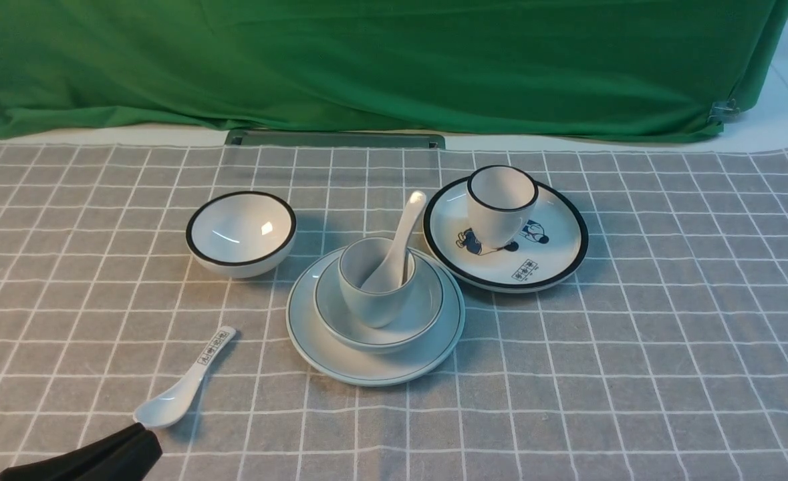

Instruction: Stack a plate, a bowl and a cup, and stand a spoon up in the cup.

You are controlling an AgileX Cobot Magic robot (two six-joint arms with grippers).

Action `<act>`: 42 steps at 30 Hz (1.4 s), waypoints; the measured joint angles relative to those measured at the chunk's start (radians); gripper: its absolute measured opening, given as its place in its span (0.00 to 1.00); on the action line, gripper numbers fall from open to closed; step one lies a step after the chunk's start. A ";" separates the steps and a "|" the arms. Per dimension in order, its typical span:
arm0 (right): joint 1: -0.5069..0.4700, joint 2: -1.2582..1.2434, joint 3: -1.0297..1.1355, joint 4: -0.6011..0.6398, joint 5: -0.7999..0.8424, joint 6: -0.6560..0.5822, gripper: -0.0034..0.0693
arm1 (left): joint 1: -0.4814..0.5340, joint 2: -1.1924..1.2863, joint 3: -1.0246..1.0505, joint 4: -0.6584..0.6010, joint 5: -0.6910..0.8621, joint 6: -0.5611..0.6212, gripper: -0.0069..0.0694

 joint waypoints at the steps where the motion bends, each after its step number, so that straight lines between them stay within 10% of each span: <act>1: -0.092 -0.054 0.075 0.047 -0.064 -0.067 0.07 | 0.000 0.002 0.000 0.000 0.000 0.000 0.11; 8: -0.375 -0.340 0.527 0.159 -0.335 -0.153 0.07 | 0.000 0.005 0.000 0.000 0.000 0.000 0.11; 42: -0.370 -0.444 0.729 0.139 -0.398 -0.155 0.14 | 0.000 0.015 0.001 0.003 -0.001 0.000 0.11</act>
